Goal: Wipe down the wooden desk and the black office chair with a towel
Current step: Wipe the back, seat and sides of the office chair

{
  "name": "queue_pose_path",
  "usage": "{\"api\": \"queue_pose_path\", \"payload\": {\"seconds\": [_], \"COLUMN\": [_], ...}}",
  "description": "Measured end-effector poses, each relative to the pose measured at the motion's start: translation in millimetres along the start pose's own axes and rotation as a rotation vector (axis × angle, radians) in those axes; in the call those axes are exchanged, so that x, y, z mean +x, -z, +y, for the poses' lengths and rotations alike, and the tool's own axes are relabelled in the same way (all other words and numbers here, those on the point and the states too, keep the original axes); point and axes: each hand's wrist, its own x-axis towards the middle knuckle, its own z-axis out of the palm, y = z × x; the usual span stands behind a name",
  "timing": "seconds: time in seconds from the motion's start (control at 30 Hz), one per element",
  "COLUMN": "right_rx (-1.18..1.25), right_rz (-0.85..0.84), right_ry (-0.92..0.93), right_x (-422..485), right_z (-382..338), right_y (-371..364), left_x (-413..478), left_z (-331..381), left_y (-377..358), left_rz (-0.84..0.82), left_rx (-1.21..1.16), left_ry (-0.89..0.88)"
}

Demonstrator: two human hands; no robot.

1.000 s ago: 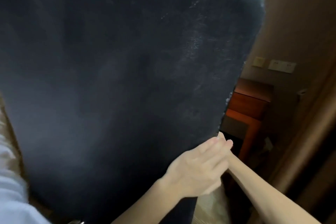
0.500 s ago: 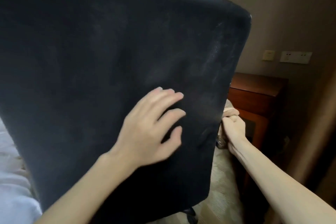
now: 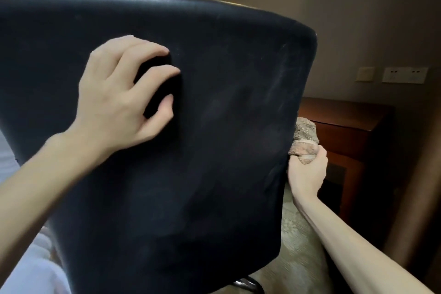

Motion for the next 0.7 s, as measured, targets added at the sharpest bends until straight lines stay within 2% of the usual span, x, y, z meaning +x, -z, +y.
{"api": "queue_pose_path", "payload": {"seconds": [0.23,0.33,0.53,0.7], "right_rx": [0.002,0.072,0.278,0.309], "right_rz": [0.043,0.087,0.055,0.038], "right_ry": [-0.008,0.104,0.538,1.103], "right_x": [-2,-11,-53,-107], "right_z": [-18,-42,-130,-194], "right_y": [7,14,29,20], "left_x": [-2,-2,5,-13], "left_z": [-4,-4,-15,-37], "left_y": [-9,-4,23,50], "left_rz": [0.001,-0.005,0.042,0.174], "left_rx": [0.018,-0.024,-0.104,-0.091], "left_ry": [-0.018,-0.022,0.002,0.279]}}
